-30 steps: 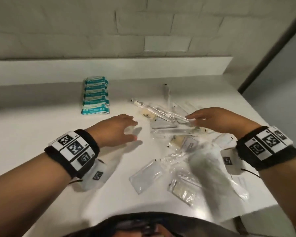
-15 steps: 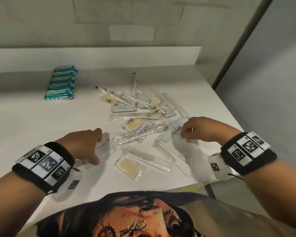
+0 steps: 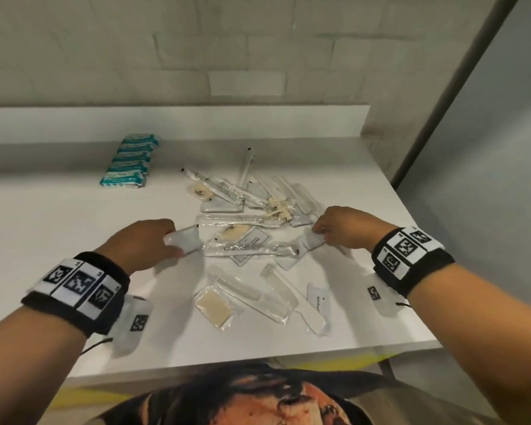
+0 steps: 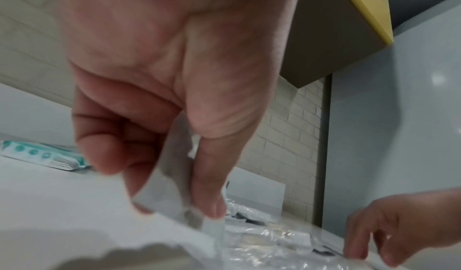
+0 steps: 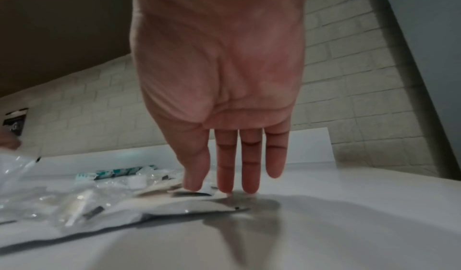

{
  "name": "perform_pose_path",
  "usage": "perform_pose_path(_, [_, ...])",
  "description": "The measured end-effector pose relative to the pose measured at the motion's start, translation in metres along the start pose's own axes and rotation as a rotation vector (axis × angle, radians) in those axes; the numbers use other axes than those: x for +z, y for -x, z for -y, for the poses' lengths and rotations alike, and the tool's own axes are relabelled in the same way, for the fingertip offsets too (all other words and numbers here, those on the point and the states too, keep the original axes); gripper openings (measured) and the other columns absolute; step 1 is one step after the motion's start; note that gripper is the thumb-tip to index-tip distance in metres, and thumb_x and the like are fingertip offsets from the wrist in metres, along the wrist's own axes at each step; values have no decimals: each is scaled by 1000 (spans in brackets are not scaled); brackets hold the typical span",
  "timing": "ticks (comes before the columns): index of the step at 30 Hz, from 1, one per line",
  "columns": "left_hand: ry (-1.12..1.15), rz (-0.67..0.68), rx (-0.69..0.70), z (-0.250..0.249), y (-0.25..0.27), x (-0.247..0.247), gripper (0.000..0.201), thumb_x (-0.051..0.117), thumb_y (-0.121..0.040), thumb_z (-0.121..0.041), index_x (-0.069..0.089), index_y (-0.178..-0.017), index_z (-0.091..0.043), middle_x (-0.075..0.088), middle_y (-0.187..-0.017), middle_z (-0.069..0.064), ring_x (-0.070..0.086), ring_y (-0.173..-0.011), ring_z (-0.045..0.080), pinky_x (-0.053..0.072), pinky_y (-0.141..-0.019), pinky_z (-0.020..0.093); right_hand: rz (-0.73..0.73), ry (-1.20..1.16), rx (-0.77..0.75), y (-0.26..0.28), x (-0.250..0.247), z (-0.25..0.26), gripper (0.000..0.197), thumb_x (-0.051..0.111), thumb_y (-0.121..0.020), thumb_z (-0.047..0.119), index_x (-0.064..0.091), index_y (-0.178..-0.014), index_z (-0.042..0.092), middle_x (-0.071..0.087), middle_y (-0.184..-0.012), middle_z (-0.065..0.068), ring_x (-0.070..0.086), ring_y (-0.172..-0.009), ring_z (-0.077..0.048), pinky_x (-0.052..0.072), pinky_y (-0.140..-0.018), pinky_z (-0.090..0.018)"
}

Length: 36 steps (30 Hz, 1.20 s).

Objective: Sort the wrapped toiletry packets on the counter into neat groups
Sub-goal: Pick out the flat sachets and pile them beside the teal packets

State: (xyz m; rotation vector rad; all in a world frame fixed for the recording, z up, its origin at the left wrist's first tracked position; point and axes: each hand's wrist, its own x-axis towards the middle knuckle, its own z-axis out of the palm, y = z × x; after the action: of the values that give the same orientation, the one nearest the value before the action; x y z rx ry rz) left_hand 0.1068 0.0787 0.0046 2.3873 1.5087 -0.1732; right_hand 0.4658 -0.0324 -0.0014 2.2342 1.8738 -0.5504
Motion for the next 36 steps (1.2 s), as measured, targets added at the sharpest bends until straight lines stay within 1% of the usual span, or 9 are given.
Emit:
perform_pose_path(4, [60,-62,45,-29,-7,0,22,62,-86,-40,54,-82,-19,58,-82,-2,54,-82,20,36,-67,30,-121,130,19,-10,-2,7,32,49,-94,26,59,-124,32,53,-126,0,51,-116,-23,40,-92,-34])
perform_pose_path(10, [188,-104,30,-58,-26,8,18,60,-88,-35,49,-79,-23,52,-80,-4,51,-82,20,35,-70,28,-194,-100,-395,-28,14,75,31,55,-93,17,64,-117,35,65,-115,11,61,-100,-15,50,-83,-29])
perform_pose_path(14, [158,-106,-44,-46,-42,6,27,57,-89,-36,44,-71,-20,50,-80,-2,50,-81,20,35,-70,28,-231,162,-483,-39,11,80,24,53,-96,26,67,-114,33,68,-106,5,60,-93,-22,42,-73,-28])
perform_pose_path(20, [153,-63,-43,-36,-69,-9,32,54,-91,-39,41,-67,-23,46,-74,-4,50,-79,20,34,-69,29,-213,194,-398,-46,-1,91,19,66,-83,38,67,-98,26,57,-94,7,52,-94,-18,35,-74,-30])
perform_pose_path(22, [118,-31,-3,-43,-80,-12,31,53,-92,-42,45,-68,-22,50,-77,-4,51,-83,21,35,-71,30,-183,136,-425,-47,5,99,28,68,-81,38,62,-107,28,56,-100,7,50,-97,-18,33,-75,-29])
perform_pose_path(25, [51,40,84,-52,-99,-15,31,54,-92,-39,63,-94,-10,61,-103,4,56,-96,24,39,-80,30,-93,117,-354,-51,4,100,44,71,-79,39,57,-118,25,59,-114,3,48,-107,-22,36,-91,-36])
perform_pose_path(27, [20,64,121,-56,-108,-15,38,58,-89,-39,64,-111,-9,60,-116,5,57,-105,24,43,-86,31,-61,167,-323,-49,-1,94,38,71,-78,42,59,-108,22,60,-109,1,48,-105,-22,34,-93,-38])
perform_pose_path(32, [-149,121,142,-58,-123,-13,58,65,-81,-49,53,-129,-18,53,-128,5,52,-114,23,44,-94,34,-67,-29,-167,-44,-25,50,26,69,-81,29,45,-74,26,49,-79,8,46,-80,-17,31,-61,-27])
perform_pose_path(36, [-214,145,157,-60,-122,-13,59,71,-78,-45,48,-124,-16,58,-117,3,54,-106,24,47,-88,35,-170,-184,53,-48,-49,2,15,64,-85,25,49,-81,23,53,-80,5,54,-74,-20,36,-52,-26])
